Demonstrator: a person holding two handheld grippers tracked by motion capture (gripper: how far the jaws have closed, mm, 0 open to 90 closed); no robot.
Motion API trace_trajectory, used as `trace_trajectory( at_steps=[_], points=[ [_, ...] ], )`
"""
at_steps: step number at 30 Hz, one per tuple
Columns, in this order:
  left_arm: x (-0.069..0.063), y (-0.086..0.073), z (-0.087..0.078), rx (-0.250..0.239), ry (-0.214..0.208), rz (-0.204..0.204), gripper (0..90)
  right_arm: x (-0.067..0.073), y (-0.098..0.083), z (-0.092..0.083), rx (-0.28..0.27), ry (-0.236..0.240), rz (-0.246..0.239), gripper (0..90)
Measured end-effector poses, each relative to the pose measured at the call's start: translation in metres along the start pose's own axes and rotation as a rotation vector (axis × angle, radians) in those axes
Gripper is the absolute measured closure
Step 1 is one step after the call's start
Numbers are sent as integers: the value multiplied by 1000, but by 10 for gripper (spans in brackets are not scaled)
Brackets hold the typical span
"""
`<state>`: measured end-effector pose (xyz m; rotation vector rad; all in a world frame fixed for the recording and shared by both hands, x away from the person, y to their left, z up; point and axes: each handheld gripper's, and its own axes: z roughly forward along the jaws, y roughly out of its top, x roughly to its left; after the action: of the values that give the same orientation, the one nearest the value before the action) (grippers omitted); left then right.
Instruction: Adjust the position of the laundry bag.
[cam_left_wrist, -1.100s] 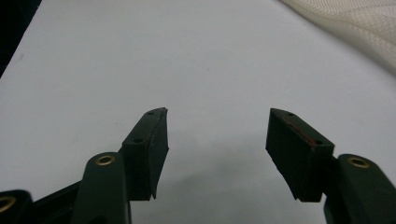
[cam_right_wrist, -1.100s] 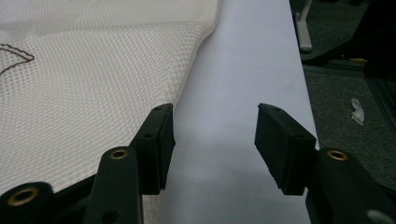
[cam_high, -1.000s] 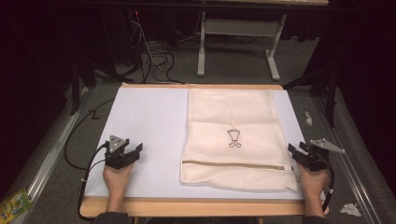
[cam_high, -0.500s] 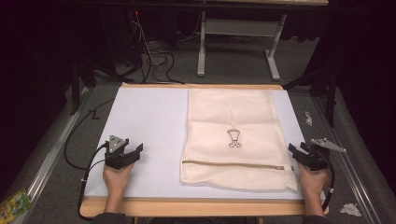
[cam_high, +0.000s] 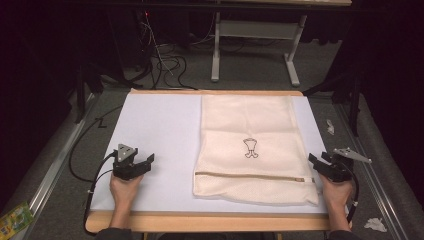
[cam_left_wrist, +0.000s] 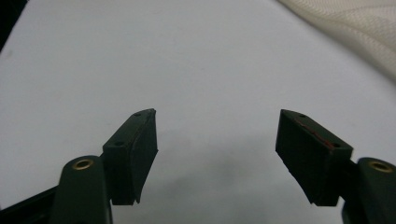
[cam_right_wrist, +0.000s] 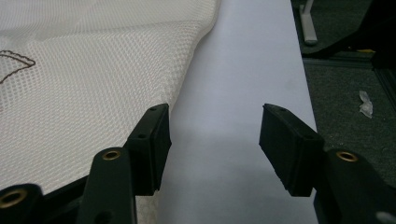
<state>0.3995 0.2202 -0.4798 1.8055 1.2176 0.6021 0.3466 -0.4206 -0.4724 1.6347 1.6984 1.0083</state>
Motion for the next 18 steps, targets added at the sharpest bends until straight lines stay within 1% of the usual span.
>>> trace_trajectory(
  at_steps=[2, 4, 6, 7, 8, 9, 11, 12, 13, 14, 15, 16, 17, 18],
  points=[
    [-3, 1, 0, -5, -2, 6, 297, 0, 0, 0, 8, 13, -4, 442],
    [-7, 4, 1, 5, -25, 8, 301, 0, 0, -1, 16, 36, 14, 442],
    [-9, 4, 1, 7, -30, 12, 304, 0, 0, -1, 18, 40, 11, 444],
    [-13, 5, 2, 11, -38, 20, 306, 1, 0, -3, 19, 48, 1, 445],
    [-14, 5, 2, 17, -43, 20, 308, 2, 0, -4, 15, 51, -4, 445],
    [-16, 5, 3, 20, -54, 13, 308, 2, 0, -5, 14, 51, -13, 445],
    [-17, 6, 3, 28, -61, 10, 307, 2, 0, -7, 15, 53, -9, 441],
    [-20, 7, 4, 31, -68, 21, 307, 2, 0, -8, 9, 51, -13, 441],
    [-20, 7, 4, 31, -68, 21, 307, 3, 0, -9, 6, 51, -14, 440],
    [-23, 7, 3, 28, -80, 24, 307, 3, 0, -10, 6, 56, -3, 446],
    [-24, 7, 4, 28, -82, 19, 307, 3, 0, -11, 7, 66, -5, 448],
    [-24, 7, 4, 28, -82, 19, 307, 3, 0, -11, 7, 66, -5, 448],
    [-25, 7, 4, 34, -90, 13, 307, 3, 0, -11, 11, 66, -5, 449],
    [-28, 8, 6, 55, -100, 9, 307, 4, 0, -12, 26, 65, -7, 448]
  ],
)
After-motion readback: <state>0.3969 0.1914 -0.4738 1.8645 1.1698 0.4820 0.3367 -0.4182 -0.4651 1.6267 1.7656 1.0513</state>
